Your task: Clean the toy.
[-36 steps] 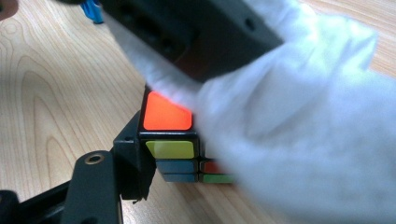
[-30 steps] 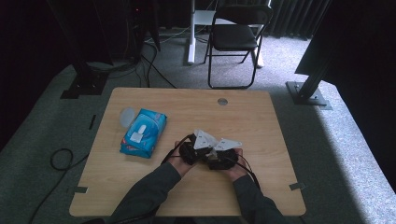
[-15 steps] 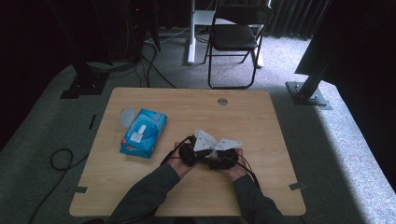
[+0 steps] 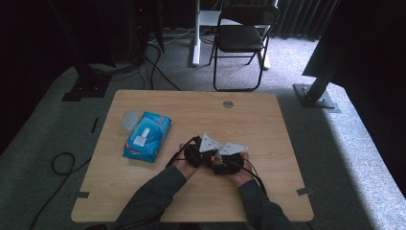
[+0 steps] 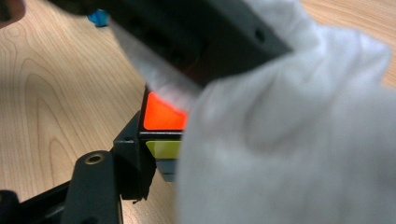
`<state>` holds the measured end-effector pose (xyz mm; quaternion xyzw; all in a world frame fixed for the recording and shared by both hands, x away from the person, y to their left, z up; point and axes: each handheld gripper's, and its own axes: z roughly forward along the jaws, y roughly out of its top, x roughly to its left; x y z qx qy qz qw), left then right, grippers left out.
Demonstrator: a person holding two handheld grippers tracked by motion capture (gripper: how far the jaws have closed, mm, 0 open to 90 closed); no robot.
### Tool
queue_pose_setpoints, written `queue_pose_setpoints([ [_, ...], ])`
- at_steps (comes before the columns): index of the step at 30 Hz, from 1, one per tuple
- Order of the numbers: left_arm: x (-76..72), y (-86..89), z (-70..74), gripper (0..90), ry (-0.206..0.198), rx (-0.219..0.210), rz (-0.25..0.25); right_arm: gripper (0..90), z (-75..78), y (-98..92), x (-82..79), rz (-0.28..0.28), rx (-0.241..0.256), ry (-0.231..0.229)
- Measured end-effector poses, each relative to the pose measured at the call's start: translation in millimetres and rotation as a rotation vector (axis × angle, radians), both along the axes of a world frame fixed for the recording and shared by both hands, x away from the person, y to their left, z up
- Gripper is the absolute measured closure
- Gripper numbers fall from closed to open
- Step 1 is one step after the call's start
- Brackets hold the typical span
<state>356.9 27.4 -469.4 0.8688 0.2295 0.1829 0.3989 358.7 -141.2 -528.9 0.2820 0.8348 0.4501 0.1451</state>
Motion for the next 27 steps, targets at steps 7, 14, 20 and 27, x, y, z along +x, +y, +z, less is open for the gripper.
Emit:
queue_pose_setpoints([
  [7, 8.3, 11.7, 1.2, 87.1, 0.000, -0.008, 0.052, 34.2, 0.1, -0.7, 0.4, 0.001, -0.001, -0.003],
  [14, 21.0, 30.0, 2.1, 87.1, 0.002, -0.010, 0.138, 34.2, 1.2, -2.0, 0.1, 0.001, 0.001, -0.005],
  [20, 26.2, 43.2, 2.9, 87.1, 0.010, -0.027, 0.186, 34.2, 3.7, -6.0, 0.5, -0.014, 0.011, -0.010],
  [27, 26.9, 50.6, -3.8, 87.1, 0.029, -0.018, 0.197, 34.2, 7.0, -9.5, 1.0, -0.022, 0.021, -0.017],
])
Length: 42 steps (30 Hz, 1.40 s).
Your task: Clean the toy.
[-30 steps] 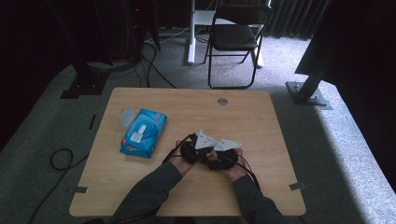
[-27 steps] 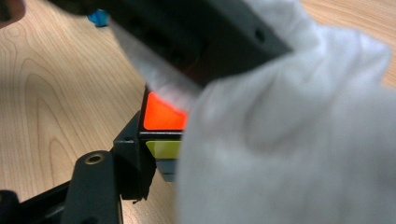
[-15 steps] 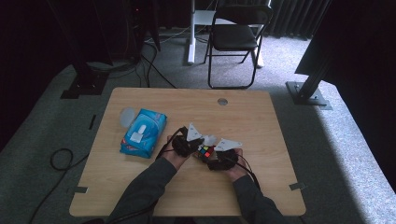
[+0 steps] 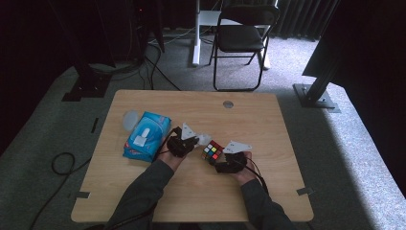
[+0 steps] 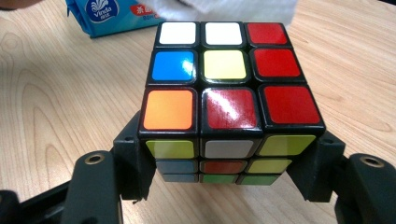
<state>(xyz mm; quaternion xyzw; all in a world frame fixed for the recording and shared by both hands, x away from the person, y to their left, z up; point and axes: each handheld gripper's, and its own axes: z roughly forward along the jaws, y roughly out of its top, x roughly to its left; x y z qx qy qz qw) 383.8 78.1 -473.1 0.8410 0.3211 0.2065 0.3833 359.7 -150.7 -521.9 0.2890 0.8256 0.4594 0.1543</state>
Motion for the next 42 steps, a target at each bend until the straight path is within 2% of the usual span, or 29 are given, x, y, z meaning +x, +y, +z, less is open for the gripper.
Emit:
queue_pose_setpoints([
  [4, 0.3, 3.1, -5.9, 87.1, 0.014, 0.005, 0.003, 34.2, 2.3, -1.5, -0.4, -0.003, 0.007, -0.004],
  [11, -0.7, 6.1, -8.0, 87.1, 0.033, -0.030, -0.002, 34.2, 3.1, -4.1, 0.3, -0.004, 0.010, -0.004],
  [18, -3.4, 1.4, -0.3, 87.1, 0.015, -0.038, -0.026, 34.2, 2.1, -1.8, -0.3, 0.005, 0.004, -0.003],
  [30, -2.4, -3.4, 1.3, 87.1, 0.011, -0.045, -0.034, 34.2, 1.7, 1.9, -2.1, 0.026, -0.003, -0.007],
  [42, -4.2, -9.6, 3.0, 87.1, 0.008, -0.048, -0.069, 34.2, 1.5, 4.5, -3.6, 0.046, -0.013, -0.011],
])
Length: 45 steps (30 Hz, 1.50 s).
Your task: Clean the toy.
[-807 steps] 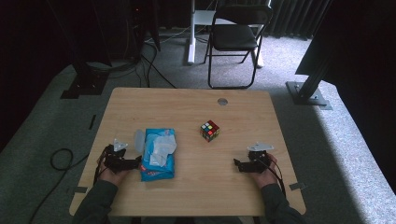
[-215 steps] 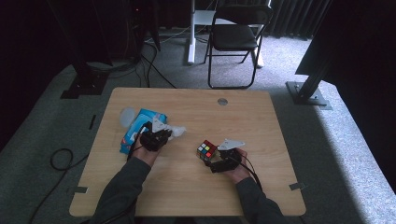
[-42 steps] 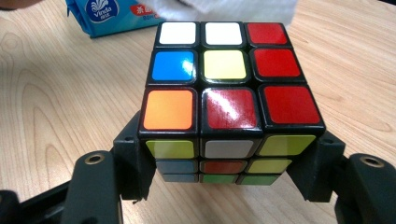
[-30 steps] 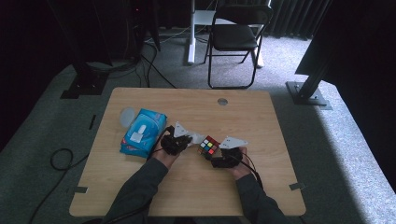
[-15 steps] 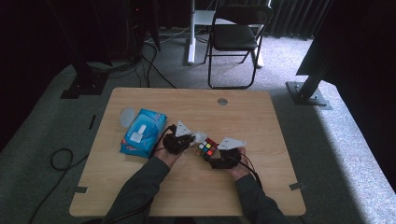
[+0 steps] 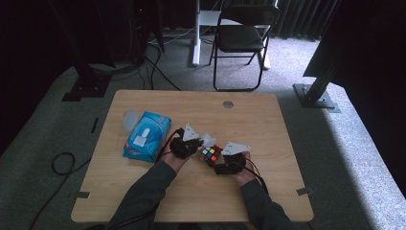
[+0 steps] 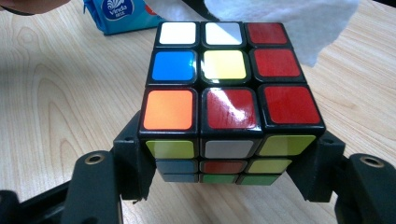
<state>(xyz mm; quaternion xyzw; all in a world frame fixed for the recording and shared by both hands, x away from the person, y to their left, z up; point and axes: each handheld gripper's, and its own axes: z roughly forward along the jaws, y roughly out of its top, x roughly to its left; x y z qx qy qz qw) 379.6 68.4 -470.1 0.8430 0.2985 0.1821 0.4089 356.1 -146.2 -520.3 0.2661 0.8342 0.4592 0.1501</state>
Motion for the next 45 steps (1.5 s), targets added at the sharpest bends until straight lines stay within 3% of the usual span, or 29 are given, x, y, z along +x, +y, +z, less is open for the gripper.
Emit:
queue_pose_setpoints([
  [8, -2.7, -3.5, 2.2, 87.1, 0.007, -0.023, -0.021, 34.2, -1.0, 3.1, -1.1, 0.010, -0.011, 0.001],
  [23, -4.0, -8.8, -3.0, 87.1, 0.016, -0.002, -0.038, 34.2, 0.3, 0.7, -0.8, 0.001, -0.004, -0.004],
  [45, -17.9, 11.1, 5.5, 87.1, 0.002, -0.016, -0.050, 34.2, -1.7, -11.1, 6.2, -0.069, -0.011, 0.000],
])
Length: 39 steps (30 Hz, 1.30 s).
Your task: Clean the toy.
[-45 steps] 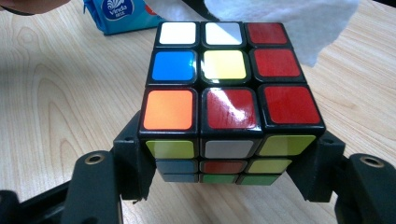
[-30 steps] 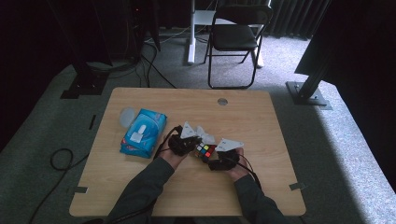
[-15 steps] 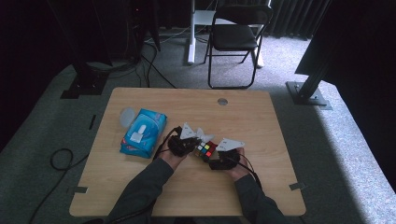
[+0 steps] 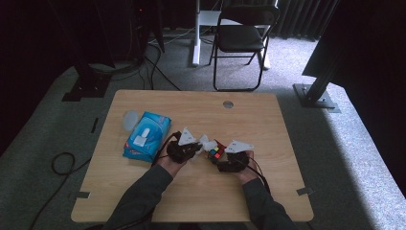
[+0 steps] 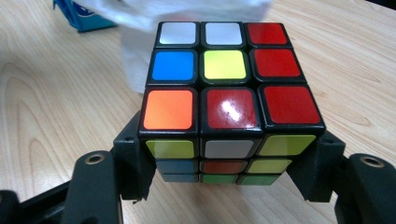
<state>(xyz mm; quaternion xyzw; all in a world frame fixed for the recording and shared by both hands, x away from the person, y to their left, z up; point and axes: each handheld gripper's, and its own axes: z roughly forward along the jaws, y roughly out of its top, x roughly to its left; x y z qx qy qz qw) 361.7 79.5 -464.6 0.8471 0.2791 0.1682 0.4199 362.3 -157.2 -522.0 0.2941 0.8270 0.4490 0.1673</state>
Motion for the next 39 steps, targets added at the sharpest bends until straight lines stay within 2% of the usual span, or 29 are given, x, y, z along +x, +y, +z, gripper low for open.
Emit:
queue_pose_setpoints([
  [10, -4.4, 3.2, -2.5, 87.1, 0.010, 0.013, -0.014, 34.2, 0.6, -3.7, 1.5, -0.011, 0.007, -0.002],
  [24, 0.8, 2.9, -11.1, 87.1, 0.039, 0.031, -0.020, 34.2, 4.3, 0.9, -3.1, 0.034, 0.023, -0.007],
  [39, 5.5, 0.6, -15.3, 87.1, 0.060, 0.009, -0.014, 34.2, 4.0, 12.7, -10.1, 0.108, 0.006, -0.015],
])
